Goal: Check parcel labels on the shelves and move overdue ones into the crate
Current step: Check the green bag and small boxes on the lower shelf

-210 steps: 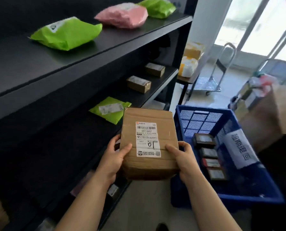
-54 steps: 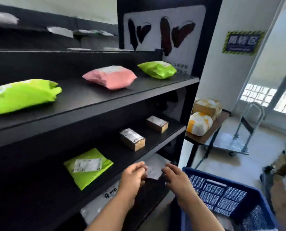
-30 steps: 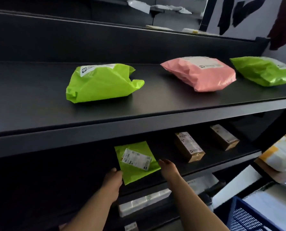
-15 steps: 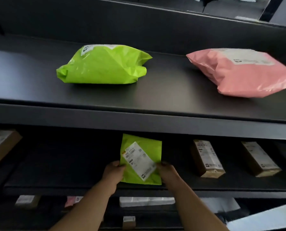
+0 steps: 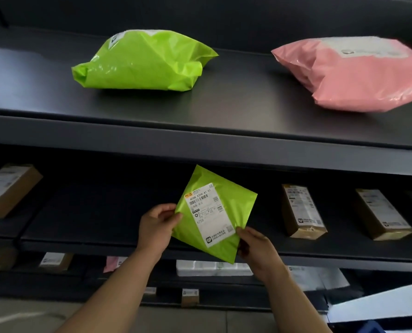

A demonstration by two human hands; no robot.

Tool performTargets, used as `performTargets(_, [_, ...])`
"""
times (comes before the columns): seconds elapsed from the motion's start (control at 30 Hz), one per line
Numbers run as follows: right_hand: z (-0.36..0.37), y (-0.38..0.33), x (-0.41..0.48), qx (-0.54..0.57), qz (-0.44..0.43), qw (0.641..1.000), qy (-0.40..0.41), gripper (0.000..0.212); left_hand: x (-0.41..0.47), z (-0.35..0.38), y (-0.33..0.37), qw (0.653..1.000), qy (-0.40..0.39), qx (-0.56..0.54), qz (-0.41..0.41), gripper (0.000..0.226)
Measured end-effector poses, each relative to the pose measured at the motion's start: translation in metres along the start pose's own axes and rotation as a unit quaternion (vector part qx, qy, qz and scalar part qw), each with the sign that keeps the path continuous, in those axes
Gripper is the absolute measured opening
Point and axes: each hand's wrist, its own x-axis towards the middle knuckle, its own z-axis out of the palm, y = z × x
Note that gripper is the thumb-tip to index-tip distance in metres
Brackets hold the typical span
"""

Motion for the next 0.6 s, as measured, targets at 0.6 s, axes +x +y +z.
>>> performTargets(0.6, [-0.002,-0.012,0.021,-0.022,0.003,0.998,0.057,0.01,0.026,0.015,-0.005,0.997,0.027,0.057,-0.043,0.018])
